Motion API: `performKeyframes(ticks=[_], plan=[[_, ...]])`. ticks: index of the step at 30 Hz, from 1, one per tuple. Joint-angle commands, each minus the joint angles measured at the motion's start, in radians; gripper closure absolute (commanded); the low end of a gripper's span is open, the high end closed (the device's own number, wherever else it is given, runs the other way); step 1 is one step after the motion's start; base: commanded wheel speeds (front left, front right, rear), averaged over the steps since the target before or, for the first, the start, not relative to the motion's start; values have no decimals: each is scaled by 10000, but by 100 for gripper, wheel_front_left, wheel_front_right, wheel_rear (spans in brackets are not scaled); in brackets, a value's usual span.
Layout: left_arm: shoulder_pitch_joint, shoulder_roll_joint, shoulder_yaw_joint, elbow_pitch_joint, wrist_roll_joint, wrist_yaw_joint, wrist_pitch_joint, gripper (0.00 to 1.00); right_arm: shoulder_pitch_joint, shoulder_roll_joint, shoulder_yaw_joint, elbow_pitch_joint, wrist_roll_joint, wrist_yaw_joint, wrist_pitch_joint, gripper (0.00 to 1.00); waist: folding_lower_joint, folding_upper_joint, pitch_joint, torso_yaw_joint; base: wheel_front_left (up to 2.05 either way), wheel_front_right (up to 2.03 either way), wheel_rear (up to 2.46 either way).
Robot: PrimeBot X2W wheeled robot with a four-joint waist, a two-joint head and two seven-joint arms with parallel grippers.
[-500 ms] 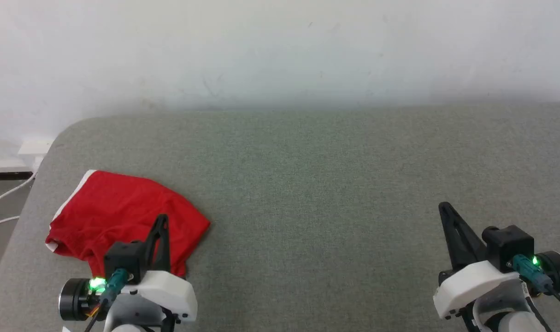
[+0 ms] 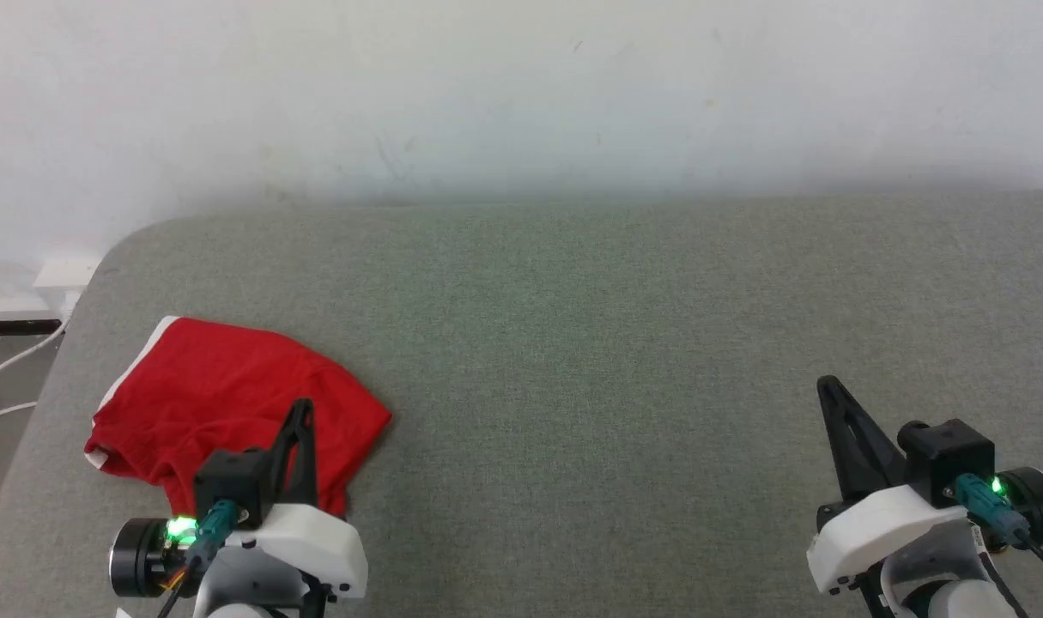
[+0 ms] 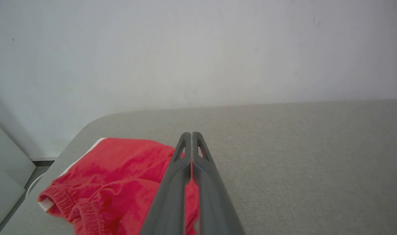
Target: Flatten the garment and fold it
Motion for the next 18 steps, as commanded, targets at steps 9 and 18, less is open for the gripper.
performKeyframes(ticks=[9, 18], plan=[[-120, -24, 39, -51, 64, -80, 1, 100, -148, 38, -20, 12, -74, -7, 5, 100, 0, 0, 0, 0, 0, 0, 0], [-28, 1, -95, 80, -159, -11, -129, 0, 33, -5, -51, 49, 108, 0, -125, 0, 0, 0, 5, 11, 0, 0, 0]])
